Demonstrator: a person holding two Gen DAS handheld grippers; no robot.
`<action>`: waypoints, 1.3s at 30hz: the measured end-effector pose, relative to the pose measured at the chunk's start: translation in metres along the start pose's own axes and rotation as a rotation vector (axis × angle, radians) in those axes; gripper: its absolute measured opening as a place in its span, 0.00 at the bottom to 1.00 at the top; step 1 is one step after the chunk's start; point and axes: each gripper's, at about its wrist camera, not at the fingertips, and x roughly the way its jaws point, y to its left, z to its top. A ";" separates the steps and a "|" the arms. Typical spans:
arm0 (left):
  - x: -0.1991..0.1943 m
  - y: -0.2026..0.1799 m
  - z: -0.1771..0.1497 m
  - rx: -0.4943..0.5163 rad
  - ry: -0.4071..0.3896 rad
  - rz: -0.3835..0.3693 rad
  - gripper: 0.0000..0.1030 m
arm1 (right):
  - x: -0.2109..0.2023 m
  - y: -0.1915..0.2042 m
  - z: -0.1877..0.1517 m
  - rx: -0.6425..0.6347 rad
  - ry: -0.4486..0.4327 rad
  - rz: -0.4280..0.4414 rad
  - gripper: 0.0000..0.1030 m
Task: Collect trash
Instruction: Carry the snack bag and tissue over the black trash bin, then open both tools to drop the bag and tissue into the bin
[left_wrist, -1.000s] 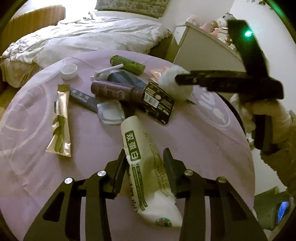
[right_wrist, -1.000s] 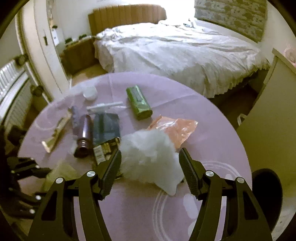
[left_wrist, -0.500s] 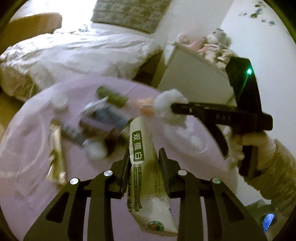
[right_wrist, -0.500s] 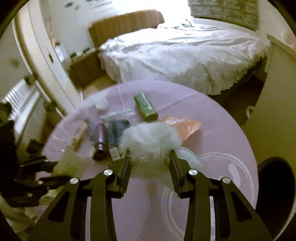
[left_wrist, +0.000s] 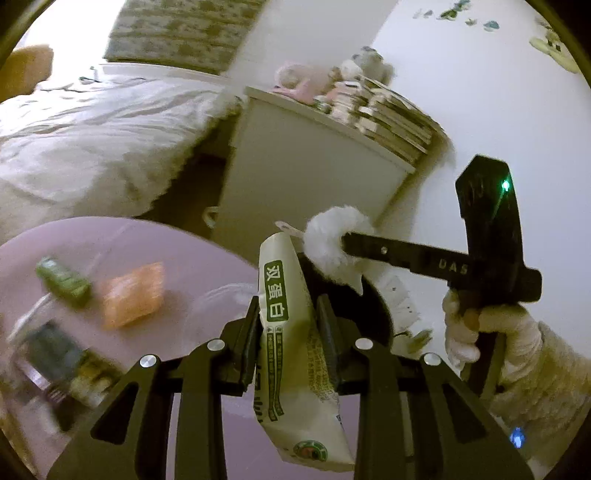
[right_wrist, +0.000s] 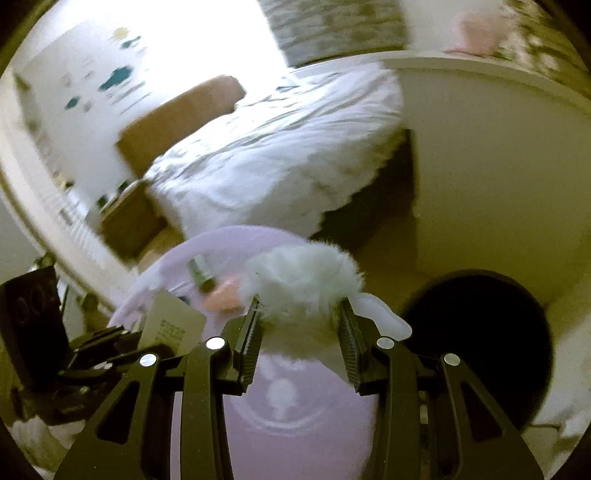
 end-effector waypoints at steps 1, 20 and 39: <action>0.007 -0.003 0.003 0.005 0.005 -0.010 0.30 | -0.004 -0.013 -0.001 0.023 -0.006 -0.016 0.37; 0.137 -0.049 0.025 0.049 0.144 -0.092 0.30 | 0.003 -0.157 -0.033 0.274 0.009 -0.159 0.37; 0.183 -0.062 0.032 0.069 0.199 -0.068 0.43 | 0.011 -0.185 -0.044 0.352 0.010 -0.200 0.53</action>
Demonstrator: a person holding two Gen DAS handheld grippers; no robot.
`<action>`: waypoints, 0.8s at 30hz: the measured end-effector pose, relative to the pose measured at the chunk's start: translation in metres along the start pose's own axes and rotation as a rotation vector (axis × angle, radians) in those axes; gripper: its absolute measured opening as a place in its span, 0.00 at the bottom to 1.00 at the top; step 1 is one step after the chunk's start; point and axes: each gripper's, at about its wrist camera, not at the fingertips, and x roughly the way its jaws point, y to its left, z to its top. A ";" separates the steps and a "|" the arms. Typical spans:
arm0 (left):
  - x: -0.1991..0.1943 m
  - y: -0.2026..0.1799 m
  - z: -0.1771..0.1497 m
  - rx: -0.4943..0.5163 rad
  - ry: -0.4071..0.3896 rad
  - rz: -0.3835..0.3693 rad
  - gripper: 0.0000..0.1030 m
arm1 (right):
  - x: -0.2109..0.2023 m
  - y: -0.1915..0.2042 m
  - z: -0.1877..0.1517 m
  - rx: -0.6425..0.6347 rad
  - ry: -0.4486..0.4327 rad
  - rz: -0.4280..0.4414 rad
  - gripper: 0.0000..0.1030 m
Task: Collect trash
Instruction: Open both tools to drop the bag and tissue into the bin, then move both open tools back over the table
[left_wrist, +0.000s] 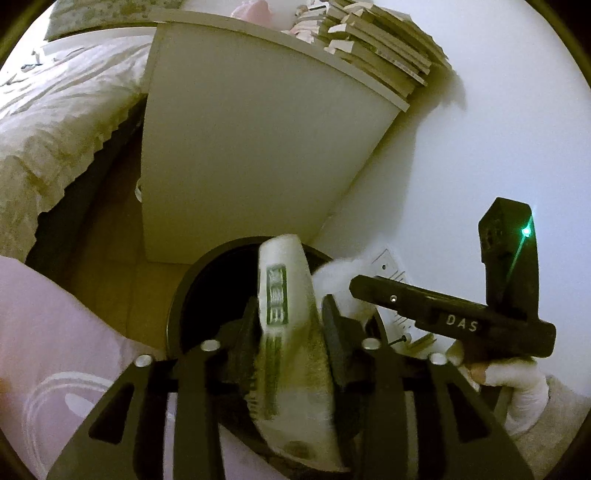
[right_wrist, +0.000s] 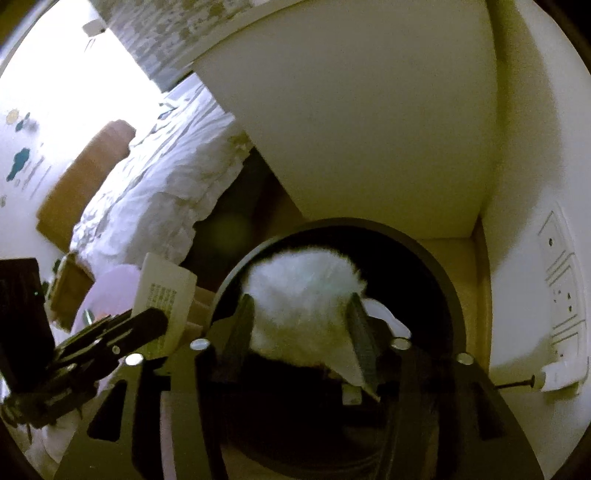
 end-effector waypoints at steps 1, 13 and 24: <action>-0.003 0.000 -0.001 0.001 -0.007 0.008 0.57 | -0.001 0.000 0.000 0.001 -0.001 -0.005 0.55; -0.078 0.013 -0.019 -0.042 -0.121 0.071 0.78 | -0.014 0.058 -0.009 -0.113 -0.008 0.045 0.58; -0.226 0.103 -0.096 -0.233 -0.300 0.327 0.81 | -0.004 0.224 -0.048 -0.480 0.044 0.160 0.58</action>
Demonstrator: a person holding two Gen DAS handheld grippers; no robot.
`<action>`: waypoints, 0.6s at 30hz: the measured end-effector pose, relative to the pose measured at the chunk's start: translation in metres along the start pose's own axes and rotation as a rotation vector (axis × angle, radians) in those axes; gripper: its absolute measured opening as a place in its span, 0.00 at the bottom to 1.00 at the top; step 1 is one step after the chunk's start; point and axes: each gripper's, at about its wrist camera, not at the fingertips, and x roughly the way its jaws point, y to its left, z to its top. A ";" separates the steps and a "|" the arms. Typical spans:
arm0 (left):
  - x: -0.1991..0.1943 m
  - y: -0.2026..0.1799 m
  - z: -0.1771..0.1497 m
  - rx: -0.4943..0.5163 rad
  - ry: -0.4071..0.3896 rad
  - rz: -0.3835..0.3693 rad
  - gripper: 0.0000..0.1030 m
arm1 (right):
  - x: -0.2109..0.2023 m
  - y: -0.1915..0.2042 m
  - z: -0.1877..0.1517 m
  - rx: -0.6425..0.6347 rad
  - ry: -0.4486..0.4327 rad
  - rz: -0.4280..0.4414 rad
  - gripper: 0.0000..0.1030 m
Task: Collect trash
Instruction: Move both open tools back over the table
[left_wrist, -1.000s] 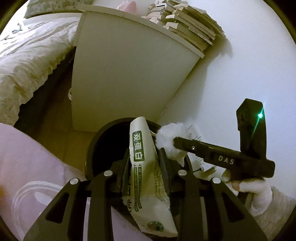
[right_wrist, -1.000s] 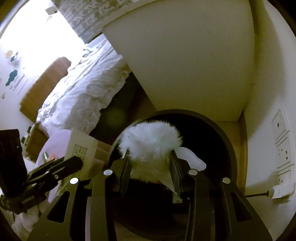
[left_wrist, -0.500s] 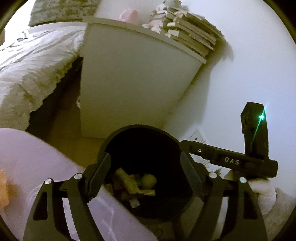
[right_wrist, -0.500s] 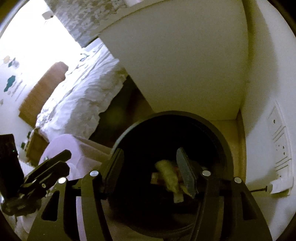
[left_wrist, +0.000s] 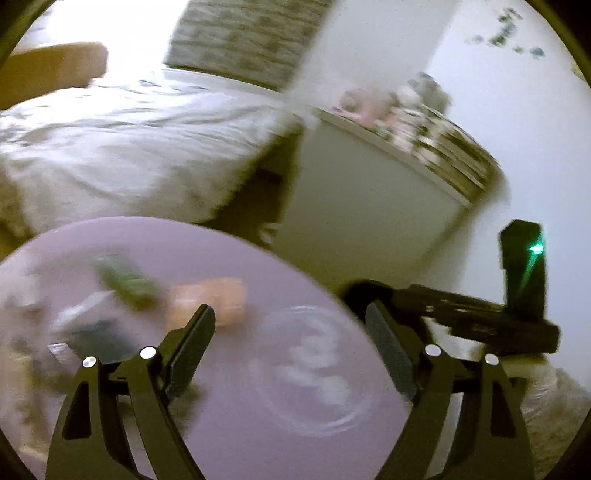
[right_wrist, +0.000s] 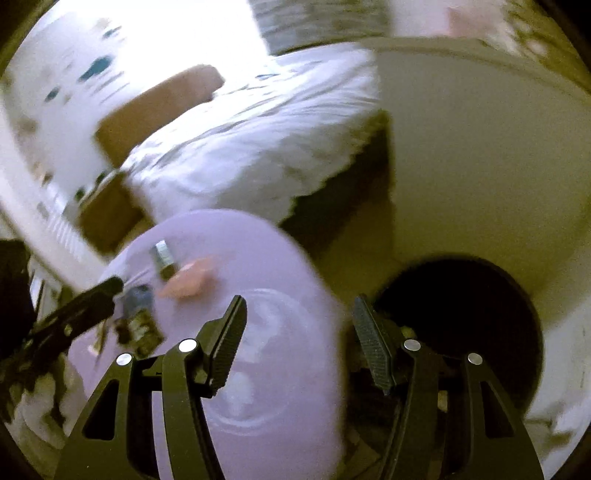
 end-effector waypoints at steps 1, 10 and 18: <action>-0.007 0.013 -0.002 -0.013 -0.006 0.030 0.81 | 0.005 0.015 0.004 -0.031 0.007 0.014 0.58; -0.054 0.132 -0.034 -0.084 0.031 0.327 0.81 | 0.074 0.143 0.046 -0.266 0.068 0.127 0.58; -0.034 0.155 -0.054 -0.026 0.161 0.386 0.59 | 0.174 0.196 0.070 -0.357 0.168 0.081 0.55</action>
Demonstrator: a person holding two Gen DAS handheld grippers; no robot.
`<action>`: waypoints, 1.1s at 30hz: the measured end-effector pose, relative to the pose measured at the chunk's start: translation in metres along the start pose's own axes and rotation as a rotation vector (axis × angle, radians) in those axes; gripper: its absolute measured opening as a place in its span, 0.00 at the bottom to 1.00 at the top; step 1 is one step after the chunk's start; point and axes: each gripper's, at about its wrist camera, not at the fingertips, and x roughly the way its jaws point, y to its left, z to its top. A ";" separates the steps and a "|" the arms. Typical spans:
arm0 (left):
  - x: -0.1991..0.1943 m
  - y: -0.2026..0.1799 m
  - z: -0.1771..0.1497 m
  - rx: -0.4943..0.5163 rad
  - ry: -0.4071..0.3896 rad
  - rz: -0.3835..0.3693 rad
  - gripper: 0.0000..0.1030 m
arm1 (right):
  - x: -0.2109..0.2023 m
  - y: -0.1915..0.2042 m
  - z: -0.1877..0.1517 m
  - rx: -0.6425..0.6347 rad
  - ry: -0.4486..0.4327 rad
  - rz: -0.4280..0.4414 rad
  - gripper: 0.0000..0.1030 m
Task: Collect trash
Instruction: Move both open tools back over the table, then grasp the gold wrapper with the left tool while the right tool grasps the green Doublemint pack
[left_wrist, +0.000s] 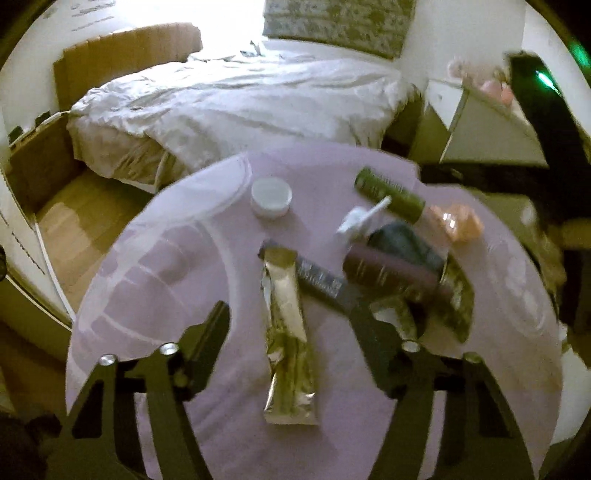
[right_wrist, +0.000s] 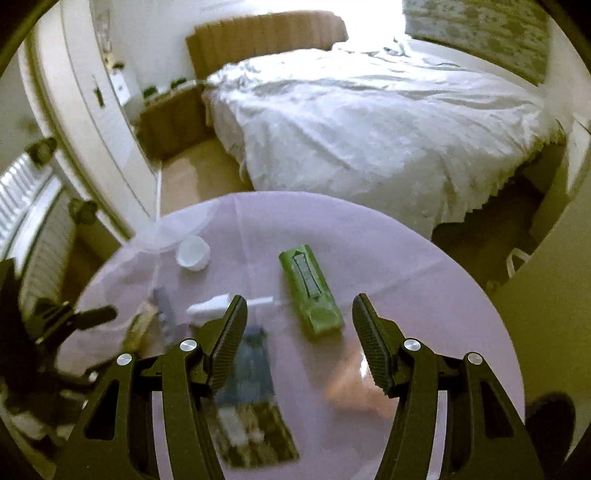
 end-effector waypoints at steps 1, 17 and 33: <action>0.004 0.001 -0.002 0.004 0.016 0.000 0.55 | 0.008 0.001 -0.001 -0.008 0.014 -0.015 0.52; 0.001 0.037 -0.004 -0.137 -0.010 -0.085 0.13 | 0.034 0.002 -0.005 -0.020 0.034 -0.040 0.34; -0.072 -0.095 0.042 0.042 -0.163 -0.390 0.13 | -0.151 -0.066 -0.082 0.210 -0.162 0.082 0.34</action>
